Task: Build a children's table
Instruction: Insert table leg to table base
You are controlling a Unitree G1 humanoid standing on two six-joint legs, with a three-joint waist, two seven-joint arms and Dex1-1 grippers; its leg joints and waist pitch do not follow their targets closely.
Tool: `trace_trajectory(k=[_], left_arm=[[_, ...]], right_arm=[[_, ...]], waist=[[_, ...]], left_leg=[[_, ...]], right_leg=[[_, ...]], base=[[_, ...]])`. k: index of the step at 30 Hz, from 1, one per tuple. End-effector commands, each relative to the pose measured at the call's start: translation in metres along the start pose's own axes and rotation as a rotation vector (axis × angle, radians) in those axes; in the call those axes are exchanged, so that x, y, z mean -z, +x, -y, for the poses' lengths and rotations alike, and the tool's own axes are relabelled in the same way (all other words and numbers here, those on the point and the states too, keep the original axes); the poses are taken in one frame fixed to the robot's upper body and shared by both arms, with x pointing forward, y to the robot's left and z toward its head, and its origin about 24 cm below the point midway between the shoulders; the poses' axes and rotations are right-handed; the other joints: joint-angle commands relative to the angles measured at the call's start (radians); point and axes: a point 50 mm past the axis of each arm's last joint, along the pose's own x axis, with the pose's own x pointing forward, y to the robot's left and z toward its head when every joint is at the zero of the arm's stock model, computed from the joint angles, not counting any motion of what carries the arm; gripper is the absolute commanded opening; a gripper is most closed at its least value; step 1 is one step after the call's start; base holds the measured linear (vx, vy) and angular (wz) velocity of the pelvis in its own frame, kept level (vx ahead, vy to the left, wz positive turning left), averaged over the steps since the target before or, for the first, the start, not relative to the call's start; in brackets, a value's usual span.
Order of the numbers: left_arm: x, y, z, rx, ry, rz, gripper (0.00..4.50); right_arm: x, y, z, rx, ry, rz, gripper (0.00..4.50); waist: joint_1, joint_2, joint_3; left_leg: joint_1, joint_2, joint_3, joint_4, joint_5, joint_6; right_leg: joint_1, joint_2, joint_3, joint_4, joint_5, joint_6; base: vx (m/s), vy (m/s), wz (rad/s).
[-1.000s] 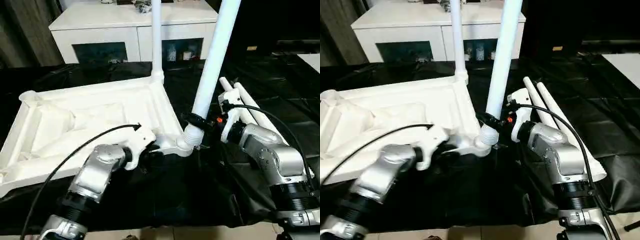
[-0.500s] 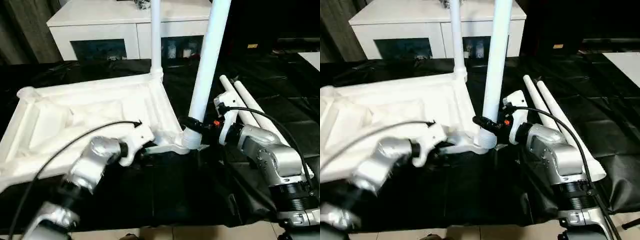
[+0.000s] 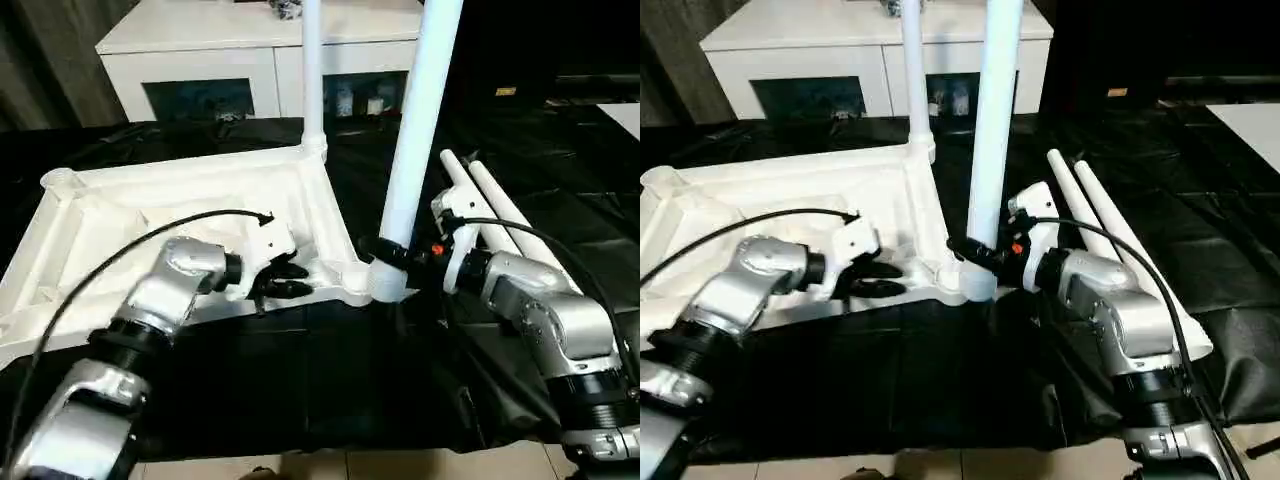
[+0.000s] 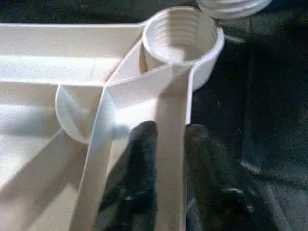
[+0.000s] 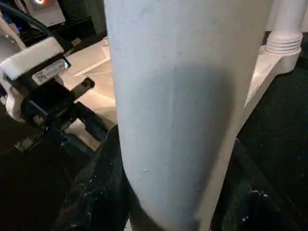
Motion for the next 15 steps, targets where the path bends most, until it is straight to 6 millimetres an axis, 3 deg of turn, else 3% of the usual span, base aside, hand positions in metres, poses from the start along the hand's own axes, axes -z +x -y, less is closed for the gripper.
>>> trace_trajectory(k=[1,2,7,15], left_arm=[[0.008,-0.002,-0.001,0.019,0.013,-0.063,1.09],[0.009,-0.003,-0.001,0.022,0.015,-0.070,0.75],[0.021,-0.004,0.001,0.034,0.015,-0.122,0.75],[0.033,-0.001,0.005,0.066,0.019,-0.161,0.75]], right_arm=[[-0.005,0.001,-0.004,-0.024,-0.028,0.004,1.85],[-0.006,0.001,-0.004,-0.025,-0.028,0.003,1.85],[-0.006,0.001,-0.004,-0.024,-0.031,0.002,1.85],[-0.005,0.001,-0.004,-0.019,-0.033,-0.001,1.85]], waist=[[0.000,0.004,-0.074],[0.001,0.003,-0.073],[0.003,0.002,-0.072],[-0.010,0.002,-0.061]], left_leg=[[0.046,0.058,-0.024,-0.075,-0.108,0.033],[0.046,0.059,-0.024,-0.075,-0.114,0.028],[0.044,0.059,-0.023,-0.076,-0.127,0.025],[0.050,0.061,-0.025,-0.093,-0.254,-0.030]], right_leg=[[0.033,-0.045,0.013,-0.049,0.188,-0.293],[0.033,-0.046,0.013,-0.049,0.186,-0.295],[0.035,-0.048,0.014,-0.050,0.172,-0.294],[0.034,-0.051,0.020,-0.066,0.003,-0.280]], base=[[0.000,0.000,0.00],[0.000,0.000,0.00],[0.000,0.000,0.00],[0.000,0.000,0.00]])
